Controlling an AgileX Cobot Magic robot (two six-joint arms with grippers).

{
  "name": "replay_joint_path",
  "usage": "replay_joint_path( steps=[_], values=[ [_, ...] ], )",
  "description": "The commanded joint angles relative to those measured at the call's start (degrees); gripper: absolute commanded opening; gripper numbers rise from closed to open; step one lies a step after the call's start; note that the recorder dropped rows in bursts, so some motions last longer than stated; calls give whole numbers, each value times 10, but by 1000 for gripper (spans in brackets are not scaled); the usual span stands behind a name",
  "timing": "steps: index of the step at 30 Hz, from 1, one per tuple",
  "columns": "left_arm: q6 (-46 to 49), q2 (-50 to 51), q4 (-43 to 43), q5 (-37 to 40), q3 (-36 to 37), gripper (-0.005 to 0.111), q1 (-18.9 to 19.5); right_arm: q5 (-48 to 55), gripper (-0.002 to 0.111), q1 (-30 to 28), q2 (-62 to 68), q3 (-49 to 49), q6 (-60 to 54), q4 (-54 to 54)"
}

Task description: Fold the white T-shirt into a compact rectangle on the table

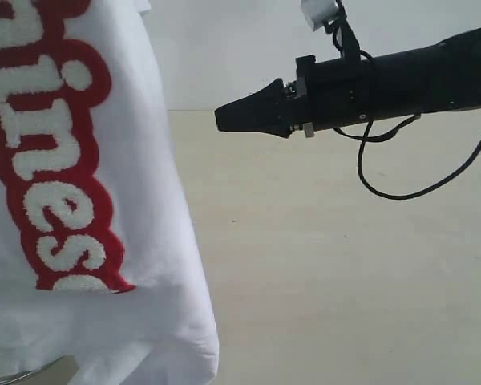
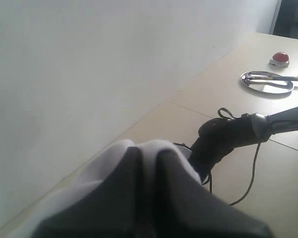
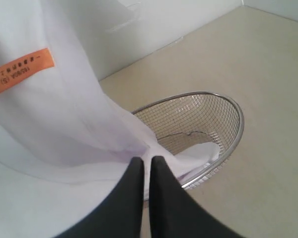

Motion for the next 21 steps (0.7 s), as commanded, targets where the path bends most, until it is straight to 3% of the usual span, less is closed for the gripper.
replay_joint_path(
  steps=[1, 3, 5, 9, 10, 12, 18, 21],
  values=[
    [-13, 1, -10, -7, -5, 5, -2, 8, 0, -7, -4, -2, 24, -7],
    [-17, 1, -10, -7, -5, 5, -2, 8, 8, -6, -4, -2, 22, -9],
    [-17, 1, -10, -7, -5, 5, -2, 8, 24, -6, -4, -2, 13, -10],
    [-17, 1, -10, -7, -5, 5, -2, 8, 81, 7, -4, -2, -27, -32],
    [-17, 1, -10, -7, -5, 5, -2, 8, 90, 16, -4, -2, -39, -41],
    [-17, 1, -10, -7, -5, 5, -2, 8, 95, 41, -4, -2, -66, -63],
    [-17, 1, -10, -7, -5, 5, -2, -60, 95, 98, -4, -2, -57, -152],
    [-17, 1, -10, -7, -5, 5, -2, -43, 95, 114, -4, -2, -72, -149]
  ],
)
